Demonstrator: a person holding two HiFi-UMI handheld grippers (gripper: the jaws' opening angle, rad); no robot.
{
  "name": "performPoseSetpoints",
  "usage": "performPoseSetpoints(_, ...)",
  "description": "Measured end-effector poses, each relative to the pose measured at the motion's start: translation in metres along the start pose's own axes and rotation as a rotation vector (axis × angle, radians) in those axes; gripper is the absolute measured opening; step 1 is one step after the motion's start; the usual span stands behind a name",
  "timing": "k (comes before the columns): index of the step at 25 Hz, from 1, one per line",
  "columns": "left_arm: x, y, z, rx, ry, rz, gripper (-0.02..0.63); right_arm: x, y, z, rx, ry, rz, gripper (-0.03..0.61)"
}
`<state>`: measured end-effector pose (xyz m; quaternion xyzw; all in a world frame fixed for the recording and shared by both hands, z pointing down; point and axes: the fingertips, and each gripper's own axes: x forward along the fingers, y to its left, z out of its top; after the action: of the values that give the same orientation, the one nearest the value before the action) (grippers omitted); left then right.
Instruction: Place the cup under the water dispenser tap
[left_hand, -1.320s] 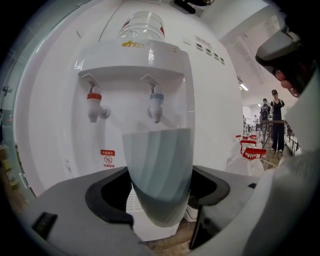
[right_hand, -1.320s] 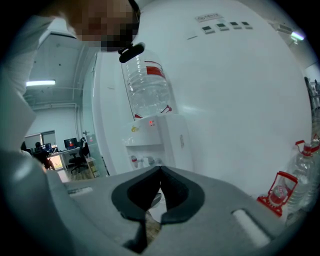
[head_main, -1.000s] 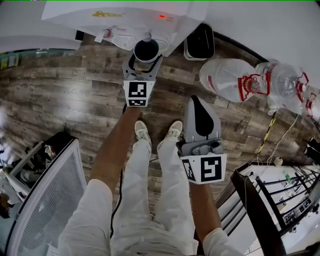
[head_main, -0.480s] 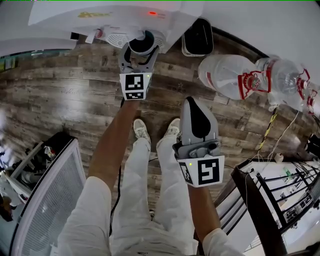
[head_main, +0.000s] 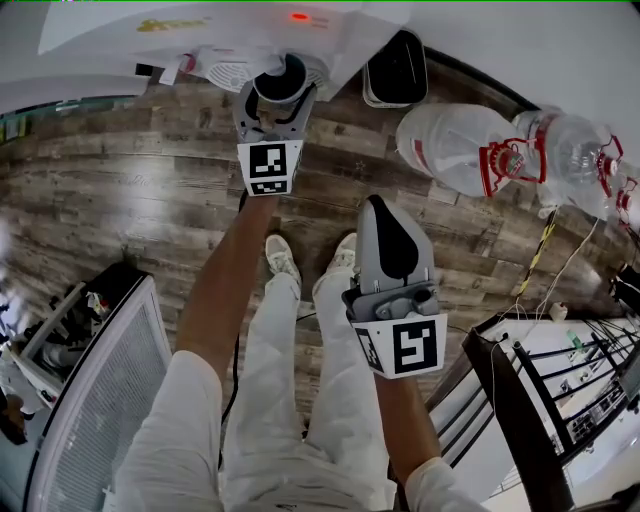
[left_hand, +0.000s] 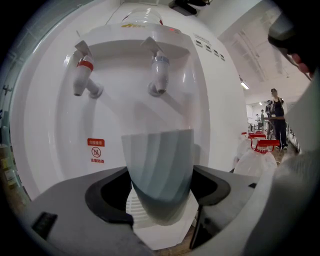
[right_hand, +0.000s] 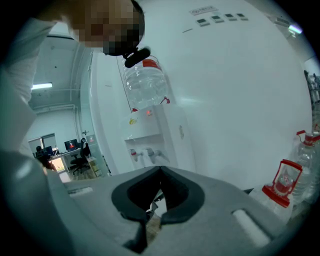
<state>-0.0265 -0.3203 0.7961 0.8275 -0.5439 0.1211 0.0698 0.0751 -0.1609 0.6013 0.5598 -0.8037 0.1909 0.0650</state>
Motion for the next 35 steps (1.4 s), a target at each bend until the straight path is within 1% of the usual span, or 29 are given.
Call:
performPoseSetpoints(7, 0.006, 0.003, -0.002, 0.020, -0.014, 0.025, 0.353, 0.000, 0.000, -0.005, -0.001, 0.004, 0.006, -0.005)
performPoseSetpoints(14, 0.007, 0.003, -0.003, 0.035, 0.018, 0.037, 0.360, -0.003, -0.001, -0.003, 0.003, -0.002, 0.004, -0.005)
performPoseSetpoints(16, 0.007, 0.003, -0.003, 0.027, 0.026, 0.041, 0.369, -0.004, -0.001, -0.002, 0.002, -0.004, 0.004, -0.005)
performPoseSetpoints(19, 0.006, 0.003, -0.002, 0.015, 0.033, 0.036, 0.414, -0.006, -0.001, -0.001, 0.003, -0.005, 0.005, -0.005)
performPoseSetpoints(23, 0.003, 0.002, -0.002, 0.012, 0.040, 0.029, 0.423, -0.007, 0.001, -0.001, 0.004, -0.005, 0.005, -0.005)
performPoseSetpoints(28, -0.004, 0.003, 0.000, -0.020, 0.043, 0.036, 0.431, -0.012, 0.005, 0.002, -0.002, -0.009, 0.009, -0.005)
performPoseSetpoints(31, -0.011, -0.001, -0.002, -0.008, 0.057, 0.023, 0.433, -0.016, 0.003, 0.003, -0.003, -0.010, -0.004, -0.005)
performPoseSetpoints(35, -0.023, 0.001, -0.004, -0.008, 0.073, 0.027, 0.433, -0.023, 0.005, 0.006, -0.005, -0.016, -0.012, -0.005)
